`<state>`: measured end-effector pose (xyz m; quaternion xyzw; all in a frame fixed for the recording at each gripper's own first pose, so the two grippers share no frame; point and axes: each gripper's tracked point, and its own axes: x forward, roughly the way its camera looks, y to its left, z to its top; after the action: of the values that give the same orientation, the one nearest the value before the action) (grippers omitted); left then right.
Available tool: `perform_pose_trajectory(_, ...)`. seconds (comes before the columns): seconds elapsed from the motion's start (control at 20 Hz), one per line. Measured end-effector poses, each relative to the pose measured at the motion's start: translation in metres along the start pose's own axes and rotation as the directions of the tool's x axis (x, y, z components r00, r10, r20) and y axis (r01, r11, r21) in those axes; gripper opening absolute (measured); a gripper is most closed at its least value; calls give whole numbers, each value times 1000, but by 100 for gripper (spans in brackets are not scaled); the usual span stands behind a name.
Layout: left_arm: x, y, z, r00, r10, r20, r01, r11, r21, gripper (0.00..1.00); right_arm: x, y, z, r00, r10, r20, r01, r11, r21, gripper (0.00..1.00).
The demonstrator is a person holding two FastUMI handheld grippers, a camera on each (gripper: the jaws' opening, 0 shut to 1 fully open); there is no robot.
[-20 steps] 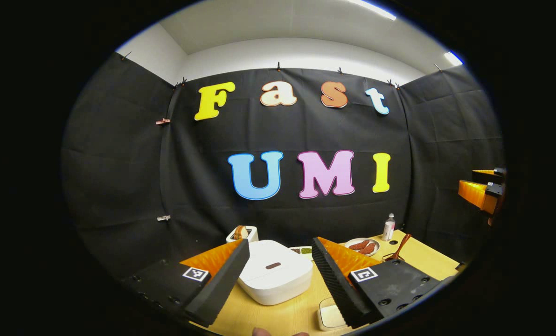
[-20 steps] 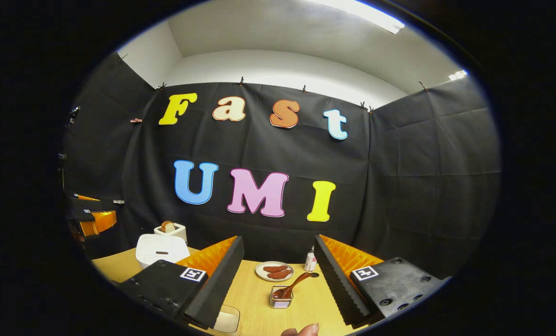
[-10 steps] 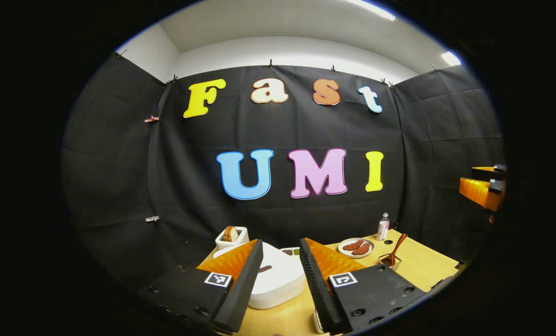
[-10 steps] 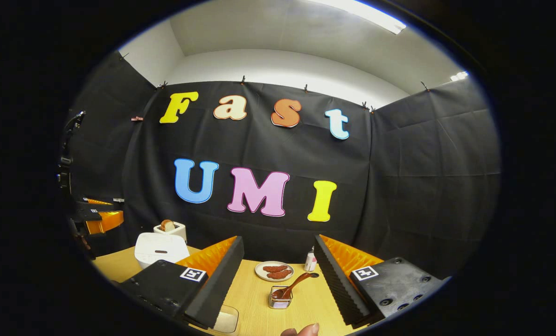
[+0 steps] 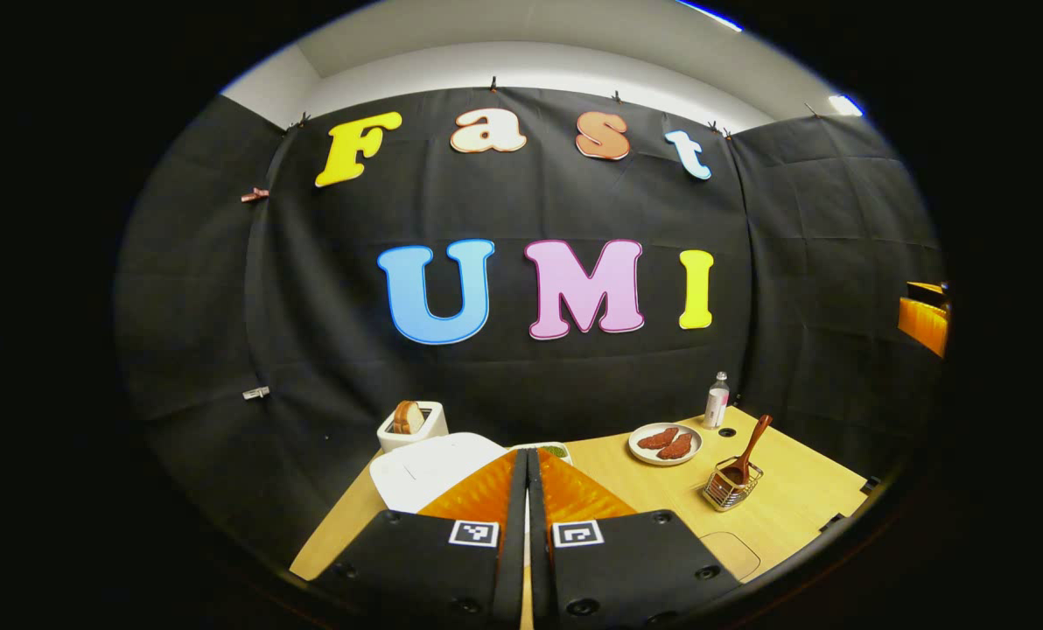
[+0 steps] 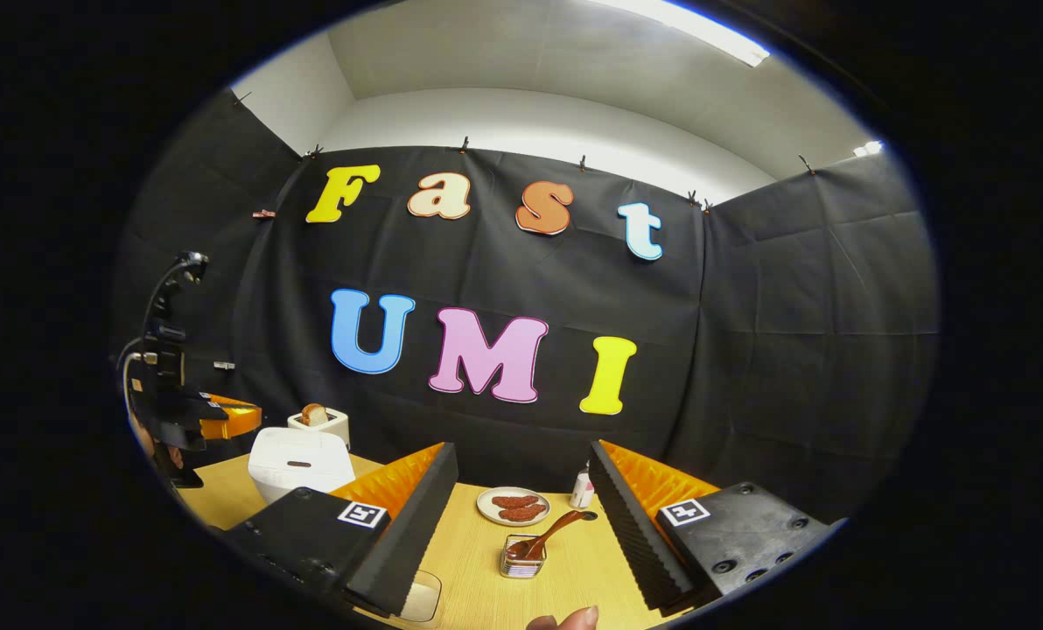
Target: Close the left gripper, press the button to open the rice cooker; take a wooden spoon from the chopstick holder with the right hand, scoop a spoonful of rice and pour it into the rice cooker, then put the wooden spoon back into the chopstick holder.
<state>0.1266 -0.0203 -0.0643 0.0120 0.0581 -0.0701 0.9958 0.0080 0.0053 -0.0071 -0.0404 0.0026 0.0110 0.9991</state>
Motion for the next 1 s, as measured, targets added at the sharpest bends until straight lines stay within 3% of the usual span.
perform_pose_trajectory(0.25,55,29,-30,998,-10,-68,-1,988,-157,6,-3,-3,-10,1000,1,-23,-1,1000,6,97)
perform_pose_trajectory(0.45,95,59,-59,991,3,-134,-43,954,-297,6,-7,-13,-10,1000,-12,-22,12,1000,8,97)
perform_pose_trajectory(0.65,122,71,-91,978,-41,-206,-50,908,-416,6,-14,-31,-11,999,-36,-24,36,999,4,97)
perform_pose_trajectory(0.85,136,84,-117,961,-37,-274,-103,874,-476,6,-17,-51,-12,997,-69,-22,69,998,-8,97)
perform_pose_trajectory(1.0,144,80,-130,948,-32,-316,-118,888,-445,6,-17,-57,-19,996,-77,-37,77,997,11,98)
